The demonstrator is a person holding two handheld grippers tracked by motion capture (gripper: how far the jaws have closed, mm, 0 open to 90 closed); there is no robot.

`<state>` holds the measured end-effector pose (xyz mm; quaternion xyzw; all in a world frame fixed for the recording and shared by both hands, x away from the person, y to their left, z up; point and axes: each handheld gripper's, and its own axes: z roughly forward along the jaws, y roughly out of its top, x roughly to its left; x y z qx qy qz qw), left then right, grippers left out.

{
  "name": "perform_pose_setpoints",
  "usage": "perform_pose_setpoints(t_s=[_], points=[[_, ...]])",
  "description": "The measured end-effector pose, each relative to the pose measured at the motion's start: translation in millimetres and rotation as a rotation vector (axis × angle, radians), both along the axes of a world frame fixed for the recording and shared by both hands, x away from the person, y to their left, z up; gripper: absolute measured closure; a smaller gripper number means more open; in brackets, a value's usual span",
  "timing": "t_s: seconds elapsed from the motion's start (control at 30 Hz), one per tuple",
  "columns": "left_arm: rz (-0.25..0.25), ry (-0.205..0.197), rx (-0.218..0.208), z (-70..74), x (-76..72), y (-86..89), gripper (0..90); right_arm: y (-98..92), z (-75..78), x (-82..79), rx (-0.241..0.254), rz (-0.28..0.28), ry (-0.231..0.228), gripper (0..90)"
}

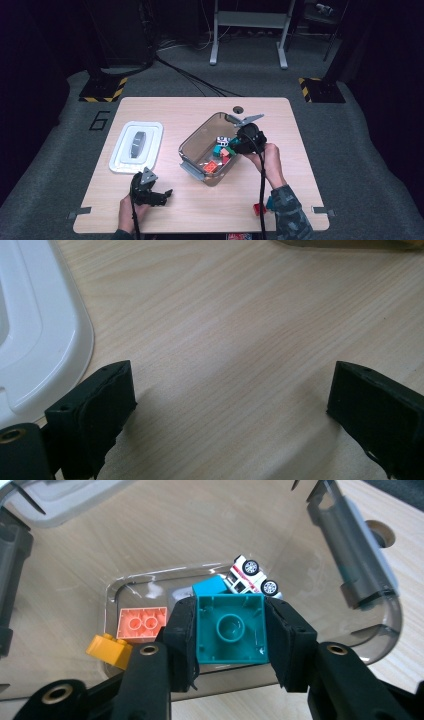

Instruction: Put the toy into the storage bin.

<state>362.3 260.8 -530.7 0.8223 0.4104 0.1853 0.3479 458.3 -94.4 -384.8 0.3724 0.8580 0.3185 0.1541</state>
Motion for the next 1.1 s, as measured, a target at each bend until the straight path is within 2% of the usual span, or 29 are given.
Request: perform_pose_setpoints(t_s=[0.17, 0.27, 0.37, 0.4, 0.5, 0.67, 0.87, 0.97, 1.1], points=[[0.003, 0.000, -0.001, 0.0, -0.2, -0.1, 5.0, 2.0, -1.2, -1.4, -0.011, 0.003, 0.010, 54.9], [0.002, 0.000, -0.001, 0.0, -0.2, -0.1, 5.0, -0.4, 0.7, -5.6, -0.009, -0.002, 0.002, 43.7], [0.000, 0.000, 0.000, 0.0, -0.1, 0.0, 5.1, -6.4, 3.9, -11.9, 0.012, -0.001, -0.015, 35.0], [0.002, 0.000, -0.001, 0.0, -0.2, -0.1, 5.1, -8.5, 5.2, -15.3, 0.025, -0.016, -0.017, 31.6], [0.003, 0.000, -0.001, 0.0, -0.2, -0.2, 5.1, -17.2, 7.9, -23.1, 0.045, -0.012, -0.038, 24.1], [0.003, -0.001, -0.001, 0.0, -0.2, -0.2, 5.0, -34.5, 8.3, -42.3, 0.079, -0.041, -0.046, 15.2], [0.002, 0.000, -0.001, 0.0, -0.2, -0.1, 5.1, -54.1, -3.7, -65.4, 0.078, -0.076, -0.028, 14.1], [0.003, 0.000, -0.001, 0.0, -0.2, -0.1, 5.0, -65.5, -13.9, -77.4, 0.085, -0.103, -0.014, 13.7], [-0.001, 0.001, 0.004, 0.2, -0.1, 0.2, 5.0, -78.4, -32.1, -91.7, 0.072, -0.143, 0.008, 13.2]])
